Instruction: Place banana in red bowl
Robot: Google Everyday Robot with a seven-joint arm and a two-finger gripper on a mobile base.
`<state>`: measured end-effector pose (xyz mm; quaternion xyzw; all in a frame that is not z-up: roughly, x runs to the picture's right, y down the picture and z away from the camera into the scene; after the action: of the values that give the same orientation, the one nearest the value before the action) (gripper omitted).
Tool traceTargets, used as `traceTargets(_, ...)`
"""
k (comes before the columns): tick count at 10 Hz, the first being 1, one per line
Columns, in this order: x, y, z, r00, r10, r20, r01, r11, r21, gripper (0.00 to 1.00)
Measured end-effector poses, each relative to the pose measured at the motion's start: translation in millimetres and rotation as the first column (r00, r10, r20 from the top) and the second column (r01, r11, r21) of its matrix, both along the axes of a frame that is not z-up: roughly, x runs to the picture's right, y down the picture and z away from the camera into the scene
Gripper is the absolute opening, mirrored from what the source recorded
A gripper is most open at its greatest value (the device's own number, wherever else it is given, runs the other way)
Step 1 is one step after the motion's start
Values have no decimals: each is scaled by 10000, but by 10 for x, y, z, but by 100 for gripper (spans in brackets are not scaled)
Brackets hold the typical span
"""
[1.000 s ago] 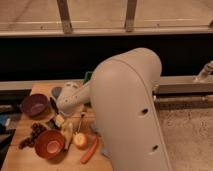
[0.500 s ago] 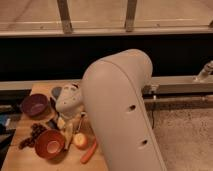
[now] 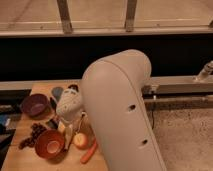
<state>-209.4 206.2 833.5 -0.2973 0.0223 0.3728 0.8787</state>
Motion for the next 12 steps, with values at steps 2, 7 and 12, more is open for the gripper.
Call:
traceTargets(2, -20, 32, -74, 10000, 9, 19, -10, 10000, 74, 79)
traceTargets(7, -192, 155, -154, 9955, -262, 912, 267, 9996, -47, 35)
traceTargets(12, -261, 156, -180, 9927, -438, 1124, 437, 9990, 30, 0)
